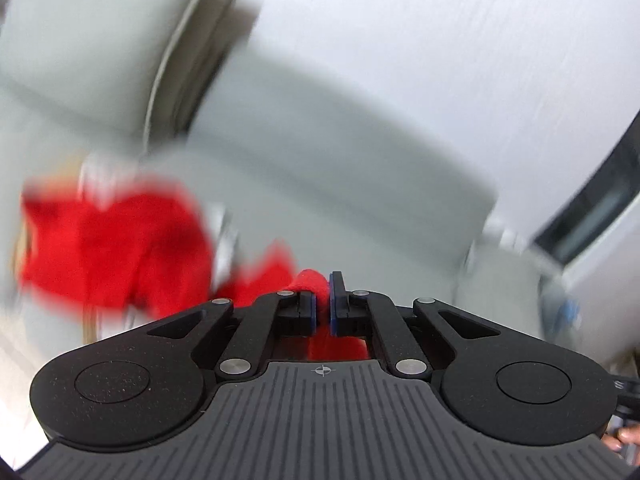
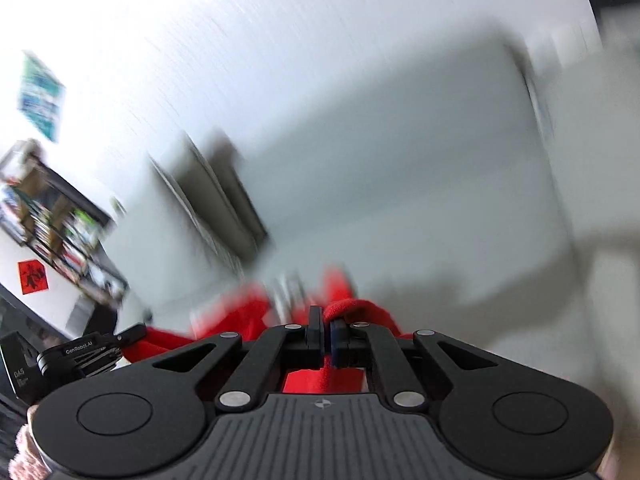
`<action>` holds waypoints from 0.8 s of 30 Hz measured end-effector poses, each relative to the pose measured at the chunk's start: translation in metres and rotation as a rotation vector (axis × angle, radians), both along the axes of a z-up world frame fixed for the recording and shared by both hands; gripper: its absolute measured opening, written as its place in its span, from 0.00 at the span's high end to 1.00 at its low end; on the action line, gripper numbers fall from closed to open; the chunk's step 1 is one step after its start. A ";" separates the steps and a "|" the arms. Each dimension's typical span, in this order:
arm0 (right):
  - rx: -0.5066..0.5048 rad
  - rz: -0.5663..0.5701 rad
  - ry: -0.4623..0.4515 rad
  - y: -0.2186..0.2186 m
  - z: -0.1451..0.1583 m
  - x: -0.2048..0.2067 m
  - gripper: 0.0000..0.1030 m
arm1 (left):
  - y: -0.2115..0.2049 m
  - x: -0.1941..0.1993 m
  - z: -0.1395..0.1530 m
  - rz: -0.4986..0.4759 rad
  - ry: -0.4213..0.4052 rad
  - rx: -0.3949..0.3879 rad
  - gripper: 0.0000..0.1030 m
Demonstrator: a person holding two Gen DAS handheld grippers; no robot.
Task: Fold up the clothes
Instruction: 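Lift the red sweater high with both grippers to shake it out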
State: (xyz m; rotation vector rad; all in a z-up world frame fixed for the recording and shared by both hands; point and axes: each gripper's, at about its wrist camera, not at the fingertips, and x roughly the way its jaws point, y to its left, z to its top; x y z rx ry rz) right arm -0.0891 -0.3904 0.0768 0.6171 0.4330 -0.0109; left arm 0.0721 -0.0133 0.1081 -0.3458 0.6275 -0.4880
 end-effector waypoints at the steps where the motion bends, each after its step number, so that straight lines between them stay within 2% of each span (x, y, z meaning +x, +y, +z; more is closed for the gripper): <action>1: -0.037 -0.016 -0.091 0.000 0.031 -0.007 0.95 | 0.001 -0.004 0.025 0.001 -0.066 -0.031 0.95; 3: -0.098 -0.043 -0.239 0.001 0.078 -0.022 0.95 | 0.004 -0.011 0.075 0.001 -0.194 -0.090 0.95; 4: -0.116 -0.054 -0.282 0.002 0.091 -0.029 0.95 | 0.004 -0.015 0.086 -0.005 -0.230 -0.098 0.95; 5: -0.145 -0.072 -0.348 0.005 0.113 -0.041 0.95 | 0.003 -0.028 0.112 -0.021 -0.314 -0.106 0.95; 6: -0.163 -0.086 -0.378 0.006 0.126 -0.048 0.95 | 0.003 -0.032 0.119 -0.026 -0.334 -0.105 0.95; 7: -0.172 -0.096 -0.383 0.006 0.131 -0.052 0.95 | 0.002 -0.037 0.128 -0.031 -0.354 -0.103 0.95; 9: -0.170 -0.114 -0.375 0.003 0.136 -0.056 0.95 | 0.001 -0.037 0.133 -0.035 -0.333 -0.103 0.94; 12: -0.082 -0.159 -0.317 -0.013 0.128 -0.062 0.95 | 0.005 -0.030 0.134 -0.052 -0.248 -0.173 0.94; 14: -0.074 -0.182 -0.341 -0.016 0.128 -0.074 0.95 | 0.008 -0.040 0.139 -0.076 -0.268 -0.214 0.94; 17: -0.111 -0.206 -0.441 -0.012 0.147 -0.108 0.95 | 0.012 -0.072 0.163 -0.097 -0.387 -0.235 0.94; 21: -0.224 -0.210 -0.589 0.005 0.188 -0.160 0.95 | 0.019 -0.119 0.198 -0.119 -0.562 -0.241 0.94; 22: -0.245 -0.208 -0.604 0.009 0.194 -0.168 0.95 | 0.022 -0.129 0.206 -0.120 -0.601 -0.231 0.94; 24: -0.289 -0.210 -0.611 0.017 0.205 -0.179 0.95 | 0.027 -0.142 0.215 -0.129 -0.622 -0.212 0.94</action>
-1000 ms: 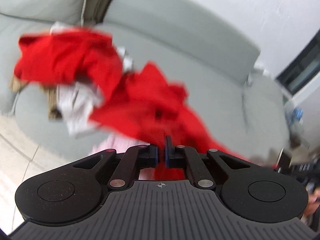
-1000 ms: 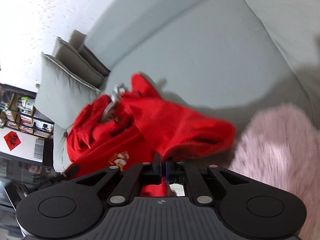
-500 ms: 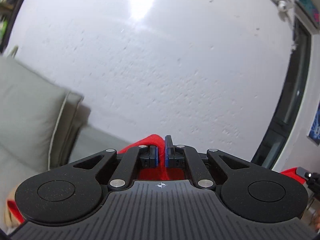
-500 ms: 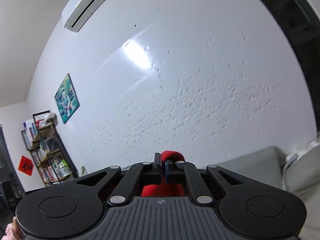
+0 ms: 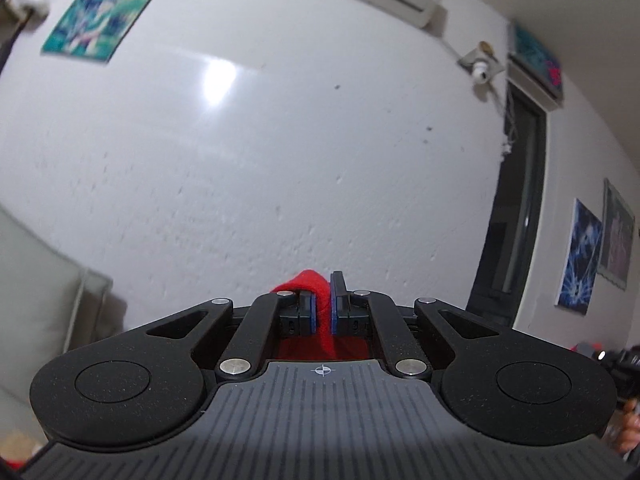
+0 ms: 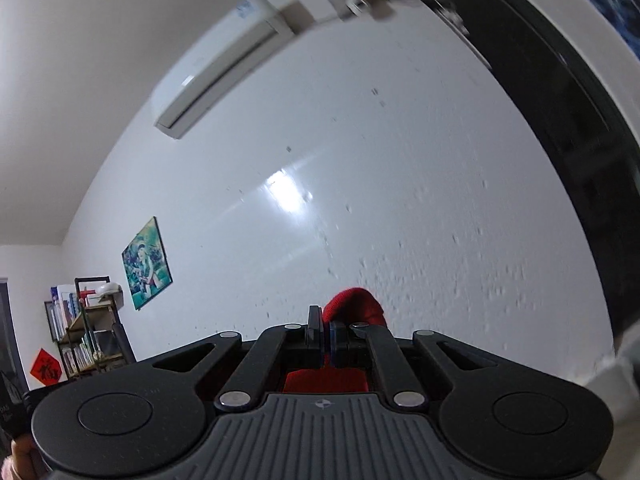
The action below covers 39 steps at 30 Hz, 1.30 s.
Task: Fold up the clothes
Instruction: 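Lift the red sweater high with both grippers to shake it out, then lay the sweater flat on the sofa and open both grippers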
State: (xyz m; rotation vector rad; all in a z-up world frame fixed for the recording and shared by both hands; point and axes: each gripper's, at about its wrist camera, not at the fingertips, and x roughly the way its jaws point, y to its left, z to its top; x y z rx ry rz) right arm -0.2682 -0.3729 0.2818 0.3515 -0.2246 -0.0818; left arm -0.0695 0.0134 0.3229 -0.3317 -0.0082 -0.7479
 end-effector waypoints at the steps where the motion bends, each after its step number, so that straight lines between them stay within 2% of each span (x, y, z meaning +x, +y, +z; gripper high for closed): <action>1: -0.021 -0.010 0.011 0.003 0.006 -0.004 0.95 | 0.000 0.000 0.002 -0.004 0.006 0.012 0.93; 4: -0.028 -0.025 0.054 -0.002 0.004 0.005 0.95 | -0.015 0.022 -0.011 -0.025 0.082 0.080 0.93; 7: 0.006 -0.038 0.160 -0.014 -0.018 0.045 0.95 | -0.044 0.070 -0.050 -0.030 0.174 0.160 0.93; 10: 0.044 -0.043 0.371 -0.052 -0.072 0.121 0.95 | -0.088 0.130 -0.104 -0.006 0.321 0.284 0.94; 13: 0.074 -0.073 0.507 -0.096 -0.131 0.185 0.95 | -0.125 0.199 -0.163 0.025 0.455 0.322 0.94; 16: 0.052 -0.110 0.538 -0.114 -0.145 0.232 0.95 | -0.150 0.236 -0.171 0.058 0.458 0.328 0.94; 19: -0.036 -0.171 0.490 -0.130 -0.118 0.286 0.95 | -0.184 0.278 -0.138 0.106 0.351 0.320 0.94; 20: -0.060 -0.182 0.473 -0.133 -0.102 0.289 0.95 | -0.194 0.286 -0.123 0.122 0.293 0.325 0.94; 22: -0.090 -0.192 0.451 -0.137 -0.071 0.286 0.95 | -0.204 0.295 -0.108 0.133 0.242 0.323 0.94; 24: -0.115 -0.199 0.434 -0.143 -0.058 0.289 0.95 | -0.212 0.309 -0.106 0.126 0.202 0.320 0.94; 26: -0.120 -0.199 0.437 -0.146 -0.060 0.288 0.95 | -0.216 0.313 -0.116 0.121 0.205 0.331 0.94; 28: -0.108 -0.191 0.479 -0.149 -0.086 0.288 0.95 | -0.221 0.322 -0.153 0.113 0.254 0.360 0.94; 30: -0.069 -0.181 0.557 -0.152 -0.130 0.288 0.95 | -0.216 0.321 -0.190 0.108 0.316 0.380 0.94; 33: 0.003 -0.171 0.661 -0.155 -0.189 0.285 0.95 | -0.202 0.303 -0.275 0.124 0.448 0.413 0.94; 34: 0.037 -0.168 0.711 -0.154 -0.216 0.281 0.95 | -0.197 0.299 -0.291 0.129 0.477 0.421 0.94; 35: 0.062 -0.164 0.740 -0.152 -0.233 0.276 0.95 | -0.190 0.288 -0.322 0.137 0.543 0.434 0.94; 37: 0.150 -0.155 0.839 -0.144 -0.285 0.256 0.95 | -0.182 0.255 -0.348 0.135 0.609 0.453 0.94; 39: 0.193 -0.153 0.889 -0.135 -0.308 0.240 0.95 | -0.170 0.220 -0.382 0.122 0.684 0.515 0.94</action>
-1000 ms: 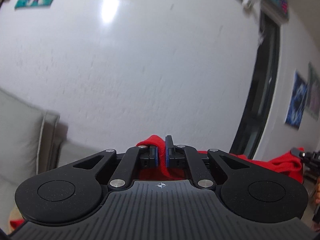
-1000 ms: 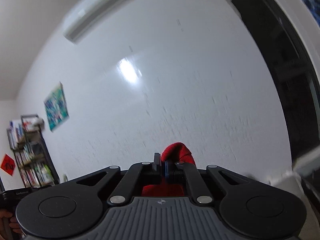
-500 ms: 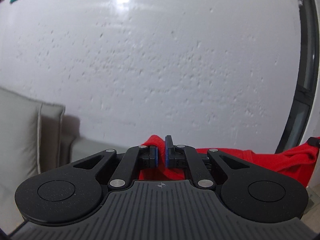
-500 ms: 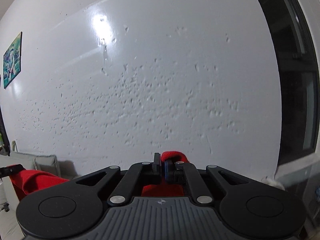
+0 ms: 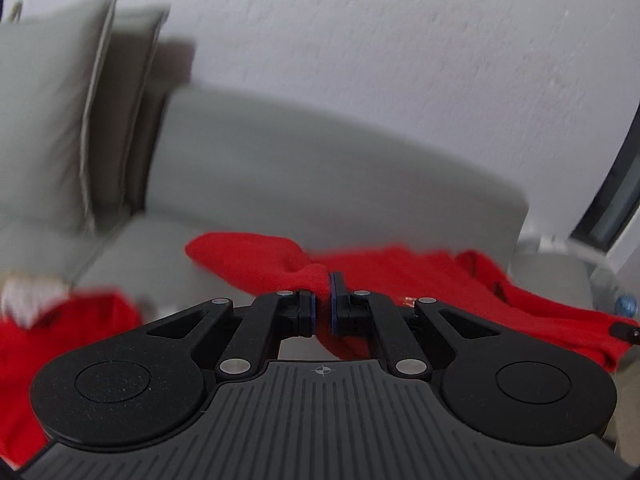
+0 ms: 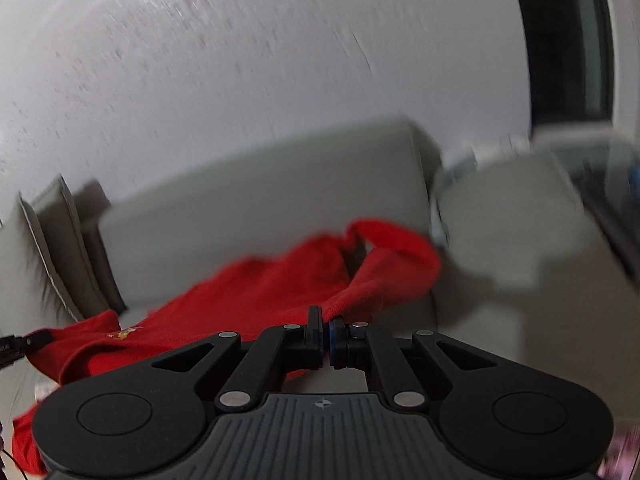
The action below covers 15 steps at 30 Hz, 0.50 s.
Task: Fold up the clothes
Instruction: 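Lay the sweater flat on the sofa and open both grippers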
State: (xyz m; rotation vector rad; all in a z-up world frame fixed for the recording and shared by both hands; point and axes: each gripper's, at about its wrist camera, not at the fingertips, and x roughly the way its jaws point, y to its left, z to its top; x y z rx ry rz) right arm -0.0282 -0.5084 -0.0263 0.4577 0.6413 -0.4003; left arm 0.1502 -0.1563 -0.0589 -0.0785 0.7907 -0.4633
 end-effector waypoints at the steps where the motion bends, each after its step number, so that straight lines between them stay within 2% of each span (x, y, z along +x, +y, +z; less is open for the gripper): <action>1: 0.019 -0.006 0.021 0.005 -0.009 -0.006 0.95 | 0.004 -0.009 -0.007 -0.005 0.020 0.015 0.94; 5: 0.067 -0.011 0.135 0.027 -0.048 -0.037 0.95 | 0.022 -0.045 -0.056 -0.048 0.133 0.103 0.94; 8: 0.070 0.000 0.222 0.040 -0.071 -0.051 0.95 | 0.024 -0.053 -0.076 -0.057 0.172 0.155 0.94; 12: 0.067 0.006 0.264 0.056 -0.088 -0.064 0.95 | 0.026 -0.060 -0.087 -0.061 0.193 0.209 0.94; 15: 0.045 0.002 0.278 0.066 -0.091 -0.072 0.95 | 0.031 -0.070 -0.085 -0.064 0.190 0.213 0.94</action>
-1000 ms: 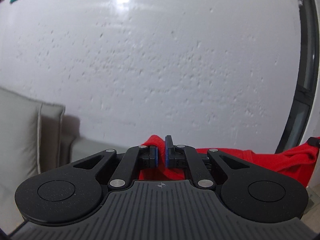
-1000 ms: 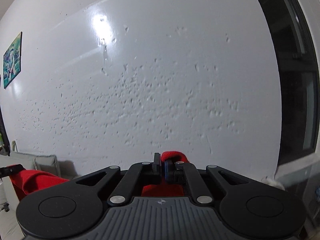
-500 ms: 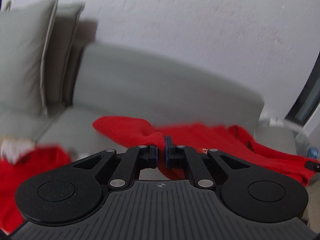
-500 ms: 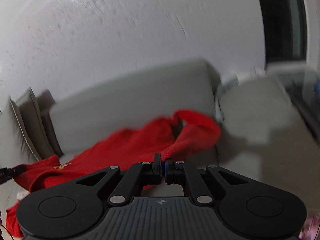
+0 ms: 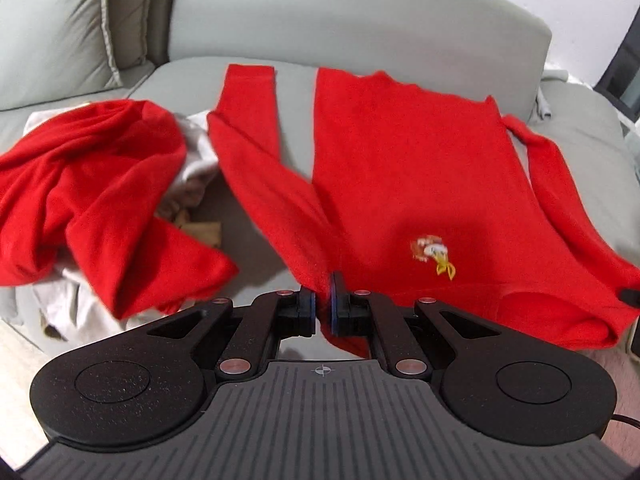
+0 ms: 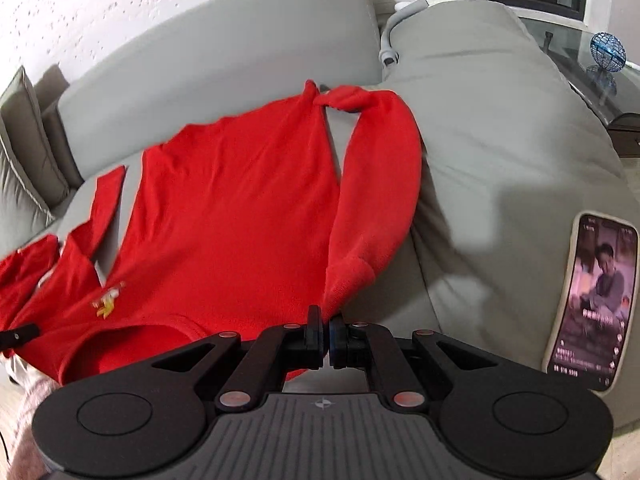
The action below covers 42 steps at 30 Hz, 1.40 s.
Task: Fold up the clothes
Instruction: 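Lay the sweater flat on the sofa and open both grippers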
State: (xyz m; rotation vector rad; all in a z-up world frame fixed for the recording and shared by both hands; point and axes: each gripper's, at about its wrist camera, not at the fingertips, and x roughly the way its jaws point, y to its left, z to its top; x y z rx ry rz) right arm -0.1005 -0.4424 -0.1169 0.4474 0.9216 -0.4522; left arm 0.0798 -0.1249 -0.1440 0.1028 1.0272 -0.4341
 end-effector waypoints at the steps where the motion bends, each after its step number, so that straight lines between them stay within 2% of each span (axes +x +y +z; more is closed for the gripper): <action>1: -0.008 -0.006 0.004 0.001 -0.001 -0.004 0.96 | 0.001 -0.004 0.001 -0.001 -0.002 0.001 0.94; 7: 0.000 -0.029 0.047 -0.003 -0.007 -0.011 0.96 | 0.001 -0.028 0.007 -0.013 0.026 0.074 0.94; 9: 0.024 -0.017 0.075 -0.006 -0.017 -0.004 0.95 | -0.004 -0.031 -0.010 -0.016 0.070 0.126 0.92; 10: 0.036 -0.012 0.085 -0.006 -0.023 -0.002 0.94 | -0.006 -0.030 -0.020 -0.017 0.093 0.147 0.86; 11: 0.045 -0.006 0.097 -0.005 -0.028 0.000 0.86 | -0.009 -0.029 -0.032 -0.011 0.114 0.177 0.79; 12: 0.048 0.000 0.115 -0.004 -0.030 0.002 0.76 | -0.010 -0.030 -0.035 -0.009 0.121 0.194 0.77; 14: 0.041 0.007 0.127 -0.002 -0.029 0.001 0.65 | -0.012 -0.035 -0.035 -0.015 0.126 0.229 0.65; 17: 0.013 0.035 0.110 0.002 -0.015 -0.006 0.61 | -0.008 -0.048 -0.026 -0.050 0.103 0.227 0.59; 20: -0.016 0.039 0.097 0.006 -0.001 -0.016 0.61 | 0.002 -0.059 -0.013 -0.052 0.083 0.216 0.57; 23: -0.005 0.023 0.068 0.003 0.006 -0.026 0.61 | 0.010 -0.067 0.000 -0.048 0.055 0.162 0.57; 28: 0.006 0.020 0.045 0.003 0.005 -0.033 0.61 | -0.012 -0.079 0.008 -0.110 0.007 0.107 0.57; 29: 0.004 0.027 0.036 0.005 0.004 -0.030 0.63 | -0.017 -0.080 0.008 -0.119 0.006 0.104 0.57; 30: -0.001 0.042 0.024 0.008 0.005 -0.025 0.73 | -0.025 -0.082 0.008 -0.136 0.001 0.098 0.57; 32: -0.018 0.091 0.006 0.016 0.006 -0.010 0.77 | -0.037 -0.083 0.005 -0.169 -0.002 0.092 0.57; 36: -0.026 0.170 0.030 0.030 -0.001 0.024 0.77 | -0.063 -0.084 -0.001 -0.221 0.000 0.105 0.58; 39: -0.035 0.182 0.071 0.037 -0.017 0.041 0.77 | -0.074 -0.081 -0.011 -0.239 0.008 0.106 0.58; 42: -0.022 0.162 0.192 0.037 -0.049 0.044 0.77 | -0.082 -0.079 -0.031 -0.243 0.042 0.130 0.59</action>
